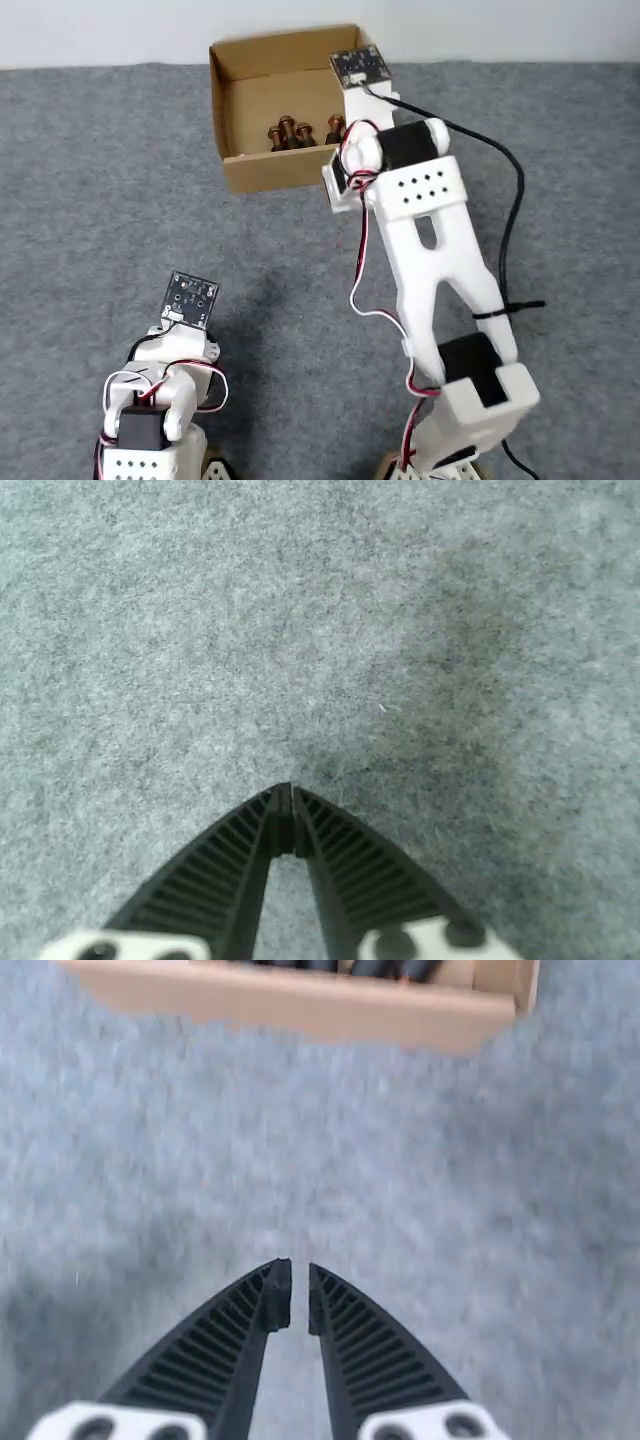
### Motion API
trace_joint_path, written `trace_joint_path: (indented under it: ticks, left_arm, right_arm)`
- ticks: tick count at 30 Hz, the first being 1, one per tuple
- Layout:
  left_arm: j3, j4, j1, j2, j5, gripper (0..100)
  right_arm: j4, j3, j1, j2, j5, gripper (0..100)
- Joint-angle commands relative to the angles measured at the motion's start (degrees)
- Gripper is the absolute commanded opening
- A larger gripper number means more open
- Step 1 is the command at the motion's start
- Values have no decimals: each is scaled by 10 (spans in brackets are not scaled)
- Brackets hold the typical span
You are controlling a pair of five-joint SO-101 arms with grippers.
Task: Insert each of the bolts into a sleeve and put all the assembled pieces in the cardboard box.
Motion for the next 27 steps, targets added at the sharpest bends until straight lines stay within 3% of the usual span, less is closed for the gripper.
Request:
trace_joint_path:
  ticks: [1, 16, 21, 27]
  left_arm:
    - [-1, 4, -1, -4, -3, 6]
    - [-1, 4, -1, -4, -3, 6]
    - [-1, 4, -1, -4, -3, 6]
    - [-1, 4, -1, -4, -3, 6]
  right_arm:
    - [73, -20, 0, -51, 2, 9]
    - [108, -18, 38, -311, 7, 9]
    - [107, 6, 117, -408, 7, 9]
    - [106, 161, 218, -517, 6, 9]
